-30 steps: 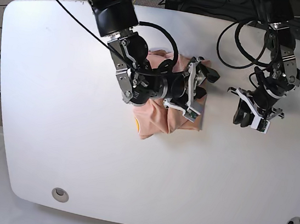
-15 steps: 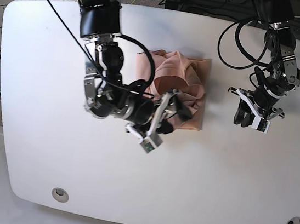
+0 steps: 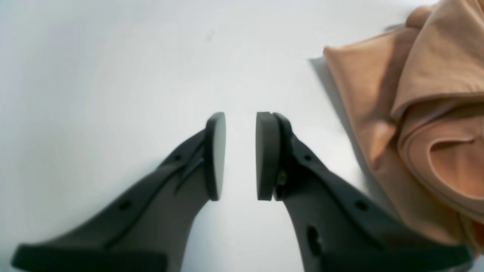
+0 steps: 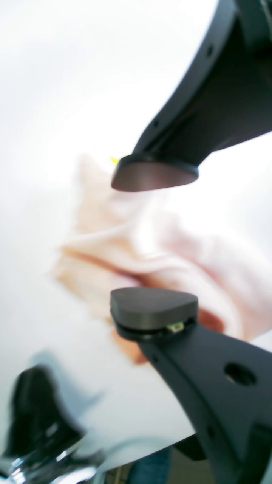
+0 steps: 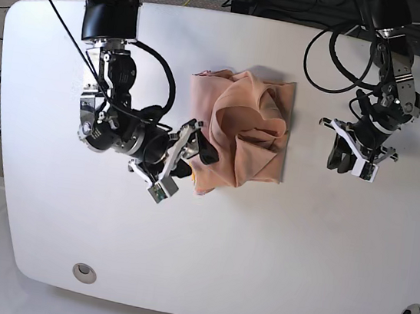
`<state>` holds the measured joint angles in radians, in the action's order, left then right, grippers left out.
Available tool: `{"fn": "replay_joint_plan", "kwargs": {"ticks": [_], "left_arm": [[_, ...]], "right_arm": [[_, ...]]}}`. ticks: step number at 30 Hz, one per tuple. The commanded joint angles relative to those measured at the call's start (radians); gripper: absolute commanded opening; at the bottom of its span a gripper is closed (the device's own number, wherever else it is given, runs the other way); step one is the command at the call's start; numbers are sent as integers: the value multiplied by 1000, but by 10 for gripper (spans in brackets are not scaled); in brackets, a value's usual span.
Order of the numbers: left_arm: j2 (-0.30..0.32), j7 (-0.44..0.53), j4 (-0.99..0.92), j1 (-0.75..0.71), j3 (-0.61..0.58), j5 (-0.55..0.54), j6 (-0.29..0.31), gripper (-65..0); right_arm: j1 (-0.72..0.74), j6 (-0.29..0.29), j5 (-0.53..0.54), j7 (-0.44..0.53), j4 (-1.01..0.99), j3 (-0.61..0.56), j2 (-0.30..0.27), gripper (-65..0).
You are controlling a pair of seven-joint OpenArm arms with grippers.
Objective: Fold the T-shirt properly
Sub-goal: 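Release the shirt with the right gripper and pull it back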
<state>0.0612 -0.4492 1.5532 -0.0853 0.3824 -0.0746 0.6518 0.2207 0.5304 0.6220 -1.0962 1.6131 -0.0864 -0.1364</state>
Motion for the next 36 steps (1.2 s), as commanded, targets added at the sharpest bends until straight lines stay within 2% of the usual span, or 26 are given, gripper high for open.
{"fn": "replay_joint_plan", "kwargs": {"ticks": [1, 5, 15, 23, 30, 36], "left_arm": [[9, 26, 16, 14, -1, -17, 4, -523], [9, 26, 16, 14, -1, -14, 46, -523], [9, 26, 16, 14, 2, -11, 46, -523], [9, 26, 16, 12, 3, -11, 46, -523], [9, 26, 2, 12, 2, -11, 46, -523], [9, 26, -26, 17, 2, -11, 46, -523]], "right_arm": [[7, 6, 16, 34, 17, 1, 1, -268], [-1, 6, 3, 34, 13, 0, 1, -268], [-1, 17, -139, 44, -66, -2, 37, -268], [-4, 17, -143, 46, -75, -3, 48, -268], [-19, 17, -143, 44, -66, -9, 97, -268], [-20, 12, -143, 44, -61, -103, 122, -268]]}}
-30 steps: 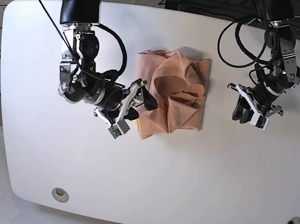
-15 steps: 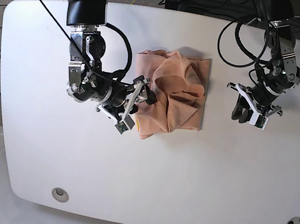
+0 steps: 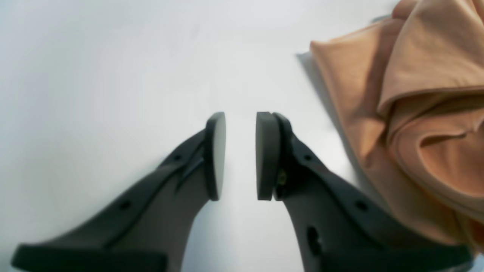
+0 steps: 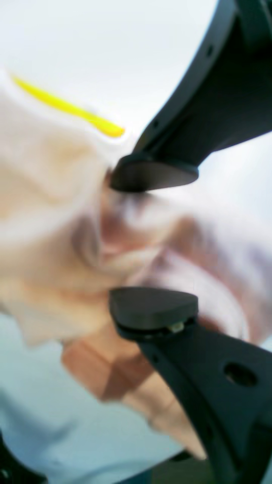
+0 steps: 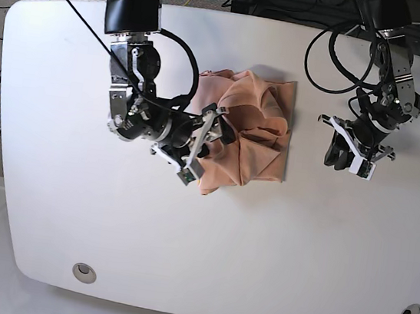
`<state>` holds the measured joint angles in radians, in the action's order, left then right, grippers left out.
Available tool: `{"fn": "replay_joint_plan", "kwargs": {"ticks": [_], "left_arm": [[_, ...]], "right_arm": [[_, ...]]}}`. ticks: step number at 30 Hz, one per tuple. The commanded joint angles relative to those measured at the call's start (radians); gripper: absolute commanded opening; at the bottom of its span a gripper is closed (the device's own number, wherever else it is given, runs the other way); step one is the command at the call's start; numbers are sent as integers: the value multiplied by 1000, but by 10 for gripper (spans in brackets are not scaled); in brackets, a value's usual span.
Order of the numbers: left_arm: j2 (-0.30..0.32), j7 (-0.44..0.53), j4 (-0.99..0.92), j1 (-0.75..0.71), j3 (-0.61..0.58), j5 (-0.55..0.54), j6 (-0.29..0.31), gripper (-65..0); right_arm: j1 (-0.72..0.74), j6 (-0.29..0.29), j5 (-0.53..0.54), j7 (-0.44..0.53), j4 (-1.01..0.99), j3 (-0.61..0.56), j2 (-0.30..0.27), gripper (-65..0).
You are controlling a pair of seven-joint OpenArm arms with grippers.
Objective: Fold the T-shirt properly
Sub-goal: 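Release the shirt with the right gripper and pull it back, then grasp the shirt edges with both grippers and lift them together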
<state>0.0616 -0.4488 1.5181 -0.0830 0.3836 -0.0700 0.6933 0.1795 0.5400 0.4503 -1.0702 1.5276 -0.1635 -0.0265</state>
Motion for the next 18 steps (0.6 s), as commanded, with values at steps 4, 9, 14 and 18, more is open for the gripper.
{"fn": "replay_joint_plan", "kwargs": {"ticks": [4, 9, 14, 18], "left_arm": [[8, 26, -3, 15, 1, -15, 5, -523], [10, 26, -3, 12, 2, -15, 5, -523], [10, 26, -3, 12, 2, -15, 5, -523], [11, 26, -3, 12, 2, -15, 5, -523]], "right_arm": [[19, -2, 23, 18, 23, -80, 47, -268], [19, -2, 23, 18, 20, -104, 84, -268], [21, -2, 21, 18, 18, -104, 110, -268], [25, -2, 21, 18, 18, -104, 116, -268]]}}
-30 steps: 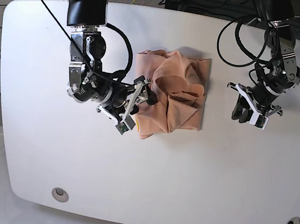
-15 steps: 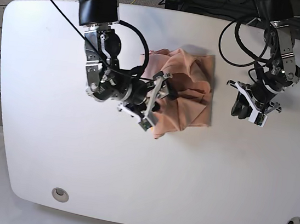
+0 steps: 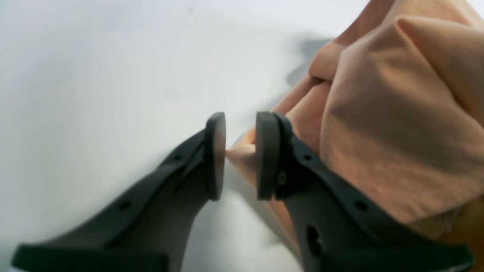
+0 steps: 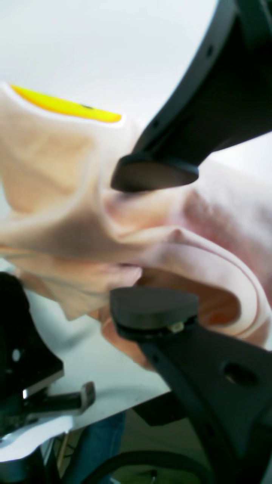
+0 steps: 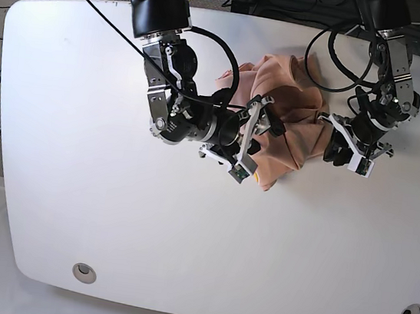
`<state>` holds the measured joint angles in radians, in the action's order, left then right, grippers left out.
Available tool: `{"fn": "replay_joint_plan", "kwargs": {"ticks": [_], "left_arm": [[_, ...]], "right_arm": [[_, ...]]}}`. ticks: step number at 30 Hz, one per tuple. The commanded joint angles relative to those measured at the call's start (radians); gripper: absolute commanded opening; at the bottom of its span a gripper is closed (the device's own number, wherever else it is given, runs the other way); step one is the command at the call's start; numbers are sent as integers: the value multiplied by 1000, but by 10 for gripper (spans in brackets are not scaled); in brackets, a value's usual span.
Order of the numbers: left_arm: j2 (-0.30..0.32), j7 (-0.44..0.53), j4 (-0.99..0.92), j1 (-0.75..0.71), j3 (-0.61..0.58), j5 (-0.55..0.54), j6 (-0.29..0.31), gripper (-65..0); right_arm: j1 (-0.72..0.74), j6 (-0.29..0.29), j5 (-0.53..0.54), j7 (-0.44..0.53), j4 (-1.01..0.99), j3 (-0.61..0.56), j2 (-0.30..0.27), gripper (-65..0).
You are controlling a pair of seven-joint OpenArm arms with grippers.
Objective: Fold the T-shirt properly
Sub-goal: 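Grasp the shirt edges with both grippers and lift them together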
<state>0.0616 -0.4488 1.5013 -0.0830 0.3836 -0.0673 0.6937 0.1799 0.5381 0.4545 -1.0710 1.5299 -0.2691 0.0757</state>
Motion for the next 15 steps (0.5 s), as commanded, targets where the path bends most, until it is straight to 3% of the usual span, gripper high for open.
{"fn": "replay_joint_plan", "kwargs": {"ticks": [1, 15], "left_arm": [[11, 26, 14, 12, 2, -18, 4, -523], [11, 26, 14, 12, 4, -18, 4, -523]], "right_arm": [[25, 0, 17, 19, 19, 1, 14, -268], [-3, 0, 23, 18, 36, 1, 9, -291]]}}
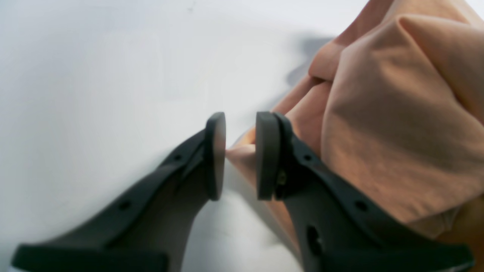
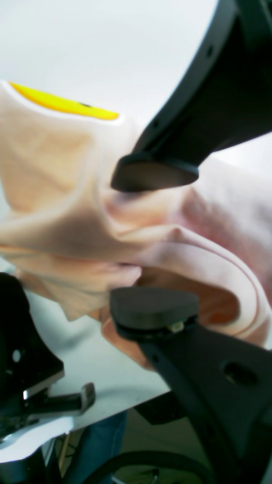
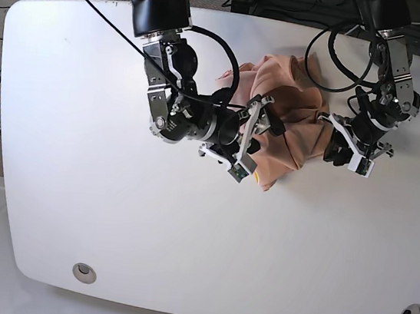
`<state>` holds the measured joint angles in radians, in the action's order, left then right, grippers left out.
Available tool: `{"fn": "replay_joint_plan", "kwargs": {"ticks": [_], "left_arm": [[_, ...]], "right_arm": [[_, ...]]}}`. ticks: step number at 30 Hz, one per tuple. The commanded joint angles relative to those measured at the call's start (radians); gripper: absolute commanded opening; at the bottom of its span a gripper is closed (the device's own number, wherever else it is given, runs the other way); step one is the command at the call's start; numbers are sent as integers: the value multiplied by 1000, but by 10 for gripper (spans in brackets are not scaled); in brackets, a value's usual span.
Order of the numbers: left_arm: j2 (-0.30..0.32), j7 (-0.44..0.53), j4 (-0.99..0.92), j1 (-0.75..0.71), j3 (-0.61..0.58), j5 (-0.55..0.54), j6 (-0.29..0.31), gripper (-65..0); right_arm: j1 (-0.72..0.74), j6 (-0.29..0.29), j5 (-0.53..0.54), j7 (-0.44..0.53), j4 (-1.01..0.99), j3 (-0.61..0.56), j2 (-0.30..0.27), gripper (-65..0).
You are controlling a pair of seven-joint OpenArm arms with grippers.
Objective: Fold the T-shirt properly
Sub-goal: 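Grasp the shirt edges with both grippers and lift them together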
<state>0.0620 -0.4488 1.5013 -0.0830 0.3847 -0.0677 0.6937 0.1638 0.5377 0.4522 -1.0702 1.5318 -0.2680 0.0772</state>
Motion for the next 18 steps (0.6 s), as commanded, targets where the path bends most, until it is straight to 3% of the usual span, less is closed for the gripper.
{"fn": "replay_joint_plan", "kwargs": {"ticks": [1, 12, 18], "left_arm": [[11, 26, 14, 12, 3, -17, 4, -523], [9, 26, 31, -16, 1, -17, 4, -523], [8, 25, 143, -94, -2, -22, 4, -523]], "right_arm": [[12, 0, 26, 17, 43, 0, 8, -297], [10, 0, 21, 15, 86, 2, 5, -302], [15, 0, 21, 15, 86, 3, -20, -302]]}}
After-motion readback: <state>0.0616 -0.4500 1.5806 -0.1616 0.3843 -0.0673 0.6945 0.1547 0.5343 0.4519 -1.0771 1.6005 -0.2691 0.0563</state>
